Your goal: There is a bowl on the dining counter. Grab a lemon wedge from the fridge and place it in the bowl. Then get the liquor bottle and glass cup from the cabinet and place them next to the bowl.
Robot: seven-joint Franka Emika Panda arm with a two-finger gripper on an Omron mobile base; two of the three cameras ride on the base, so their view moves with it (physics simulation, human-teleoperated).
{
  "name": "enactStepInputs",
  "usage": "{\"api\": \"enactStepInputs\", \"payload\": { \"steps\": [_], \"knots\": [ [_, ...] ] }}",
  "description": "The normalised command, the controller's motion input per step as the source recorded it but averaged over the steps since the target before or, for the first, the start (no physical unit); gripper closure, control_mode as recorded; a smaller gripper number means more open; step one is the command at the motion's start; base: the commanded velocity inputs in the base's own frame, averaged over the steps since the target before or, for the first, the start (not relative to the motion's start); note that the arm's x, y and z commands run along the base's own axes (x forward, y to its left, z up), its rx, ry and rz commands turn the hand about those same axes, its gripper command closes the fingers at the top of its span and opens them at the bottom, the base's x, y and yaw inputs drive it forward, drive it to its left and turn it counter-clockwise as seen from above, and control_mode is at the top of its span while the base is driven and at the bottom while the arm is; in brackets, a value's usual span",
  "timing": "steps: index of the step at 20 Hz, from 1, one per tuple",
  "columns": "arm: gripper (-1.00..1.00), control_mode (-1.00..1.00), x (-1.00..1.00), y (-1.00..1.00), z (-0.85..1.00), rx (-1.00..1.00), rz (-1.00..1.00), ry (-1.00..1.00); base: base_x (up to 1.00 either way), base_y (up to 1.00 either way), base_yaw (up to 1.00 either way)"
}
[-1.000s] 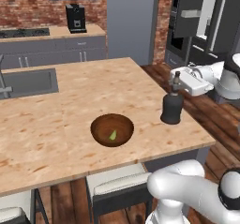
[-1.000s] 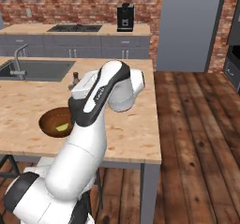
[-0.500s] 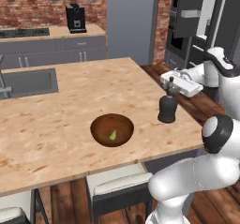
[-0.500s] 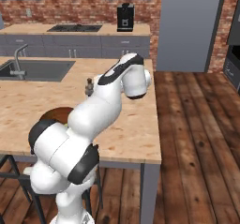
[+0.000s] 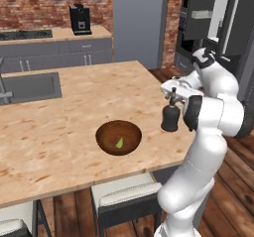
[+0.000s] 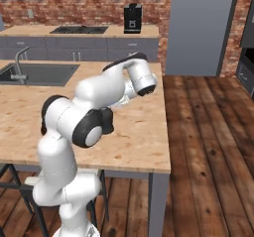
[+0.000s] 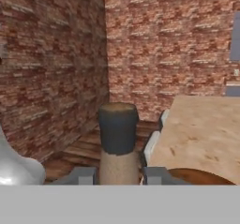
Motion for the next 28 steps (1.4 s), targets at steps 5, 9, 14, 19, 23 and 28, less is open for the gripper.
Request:
{"api": "enactStepInputs", "payload": {
  "steps": [5, 9, 14, 19, 23, 28],
  "knots": [
    [1.00, -1.00, 0.41, 0.00, -0.39, 0.00, 0.08, 0.00, 0.00, 0.00, 0.00],
    [1.00, -1.00, 0.41, 0.00, -0.33, 0.00, 0.09, 0.00, 0.00, 0.00, 0.00],
    [1.00, -1.00, 0.30, 0.03, -0.38, 0.00, 0.07, 0.00, 0.00, 0.00, 0.00],
    [1.00, -1.00, 0.06, 0.13, -0.44, -0.01, 0.07, -0.03, 0.00, 0.00, 0.00],
    [1.00, -1.00, 0.01, 0.24, -0.40, 0.00, 0.06, -0.06, 0.00, 0.00, 0.00],
    [1.00, -1.00, 0.06, 0.10, -0.31, 0.00, 0.05, -0.04, 0.00, 0.00, 0.00]
  ]
}}
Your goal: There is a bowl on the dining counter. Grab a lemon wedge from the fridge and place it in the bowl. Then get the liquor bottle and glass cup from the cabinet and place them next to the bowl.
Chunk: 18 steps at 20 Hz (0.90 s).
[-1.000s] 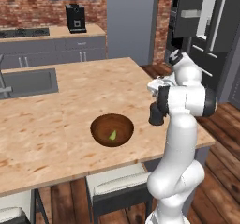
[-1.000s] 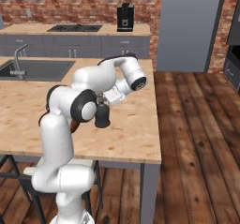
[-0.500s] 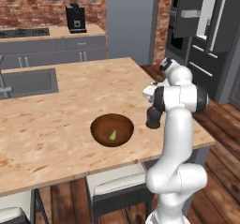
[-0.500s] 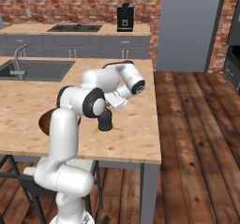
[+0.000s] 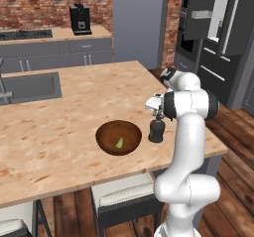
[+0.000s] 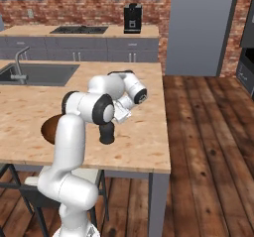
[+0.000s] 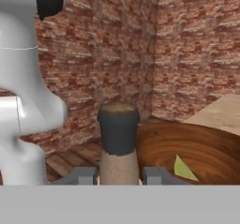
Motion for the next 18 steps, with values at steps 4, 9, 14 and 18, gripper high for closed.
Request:
{"api": "enactStepInputs", "payload": {
  "steps": [4, 9, 14, 18],
  "knots": [
    [1.00, -1.00, 0.04, 0.00, -0.23, 0.00, 0.04, -0.02, 0.00, 0.00, 0.00],
    [1.00, -1.00, 0.13, 0.00, -0.23, 0.00, 0.00, -0.03, 0.00, 0.00, 0.00],
    [1.00, -1.00, 0.28, 0.00, -0.26, 0.00, 0.00, -0.02, 0.00, 0.00, 0.00],
    [1.00, -1.00, 0.29, 0.00, -0.41, 0.00, 0.00, -0.02, 0.00, 0.00, 0.00]
  ]
}}
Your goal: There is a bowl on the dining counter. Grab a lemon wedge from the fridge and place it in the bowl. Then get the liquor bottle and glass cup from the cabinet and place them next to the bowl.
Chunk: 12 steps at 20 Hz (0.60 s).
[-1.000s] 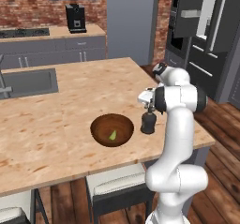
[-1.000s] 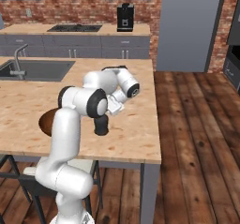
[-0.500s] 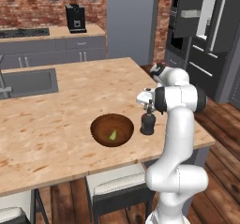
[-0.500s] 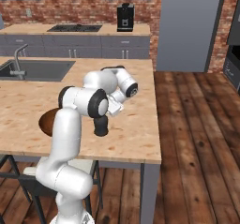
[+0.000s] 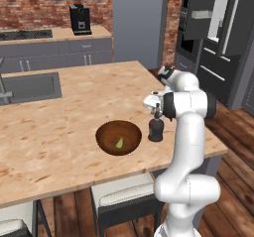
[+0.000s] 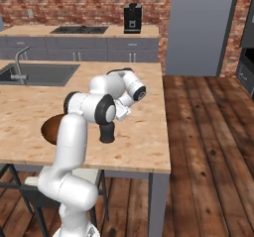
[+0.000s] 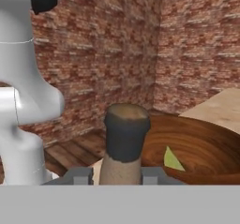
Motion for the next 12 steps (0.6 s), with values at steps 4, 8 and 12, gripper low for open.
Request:
{"api": "enactStepInputs", "payload": {
  "steps": [4, 8, 12],
  "knots": [
    [1.00, -1.00, 0.22, 0.00, -0.40, 0.00, 0.00, -0.02, 0.00, 0.00, 0.00],
    [1.00, -1.00, 0.10, 0.00, -0.40, 0.00, 0.00, -0.03, 0.00, 0.00, 0.00],
    [-1.00, -1.00, 0.00, 0.04, -0.48, 0.00, 0.00, -0.05, 0.00, 0.00, 0.00]
  ]
}}
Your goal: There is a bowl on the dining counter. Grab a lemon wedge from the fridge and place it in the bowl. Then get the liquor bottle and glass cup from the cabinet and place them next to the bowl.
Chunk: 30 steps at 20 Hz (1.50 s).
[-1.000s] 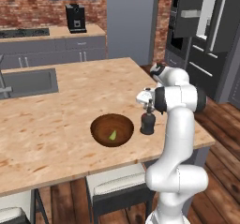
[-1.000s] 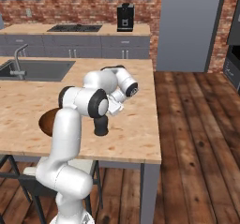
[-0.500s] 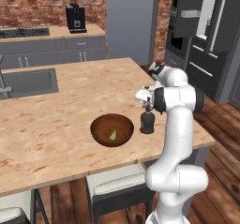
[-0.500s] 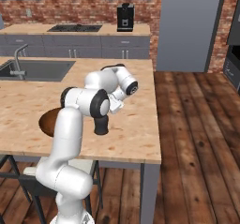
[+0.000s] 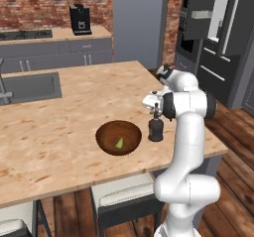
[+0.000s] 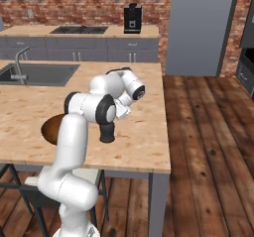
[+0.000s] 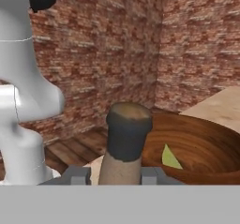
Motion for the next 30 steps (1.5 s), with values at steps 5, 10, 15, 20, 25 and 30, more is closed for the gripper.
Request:
{"api": "enactStepInputs", "payload": {
  "steps": [5, 10, 15, 20, 25, 30],
  "knots": [
    [-1.00, -1.00, -0.10, 0.05, -0.29, 0.00, 0.00, -0.09, 0.00, 0.00, 0.00],
    [-1.00, -1.00, -0.11, -0.01, -0.02, 0.00, 0.00, -0.03, 0.00, 0.00, 0.00],
    [-1.00, -1.00, -0.03, -0.15, 0.19, 0.00, 0.00, 0.00, 0.00, 0.00, 0.00],
    [-1.00, -1.00, -0.06, -0.26, 0.54, 0.00, 0.00, -0.05, 0.00, 0.00, 0.00],
    [-1.00, -1.00, -0.19, -0.11, 0.61, 0.00, 0.00, -0.12, 0.00, 0.00, 0.00],
    [-1.00, -1.00, -0.50, 0.06, 0.64, 0.00, 0.00, -0.19, 0.00, 0.00, 0.00]
  ]
}}
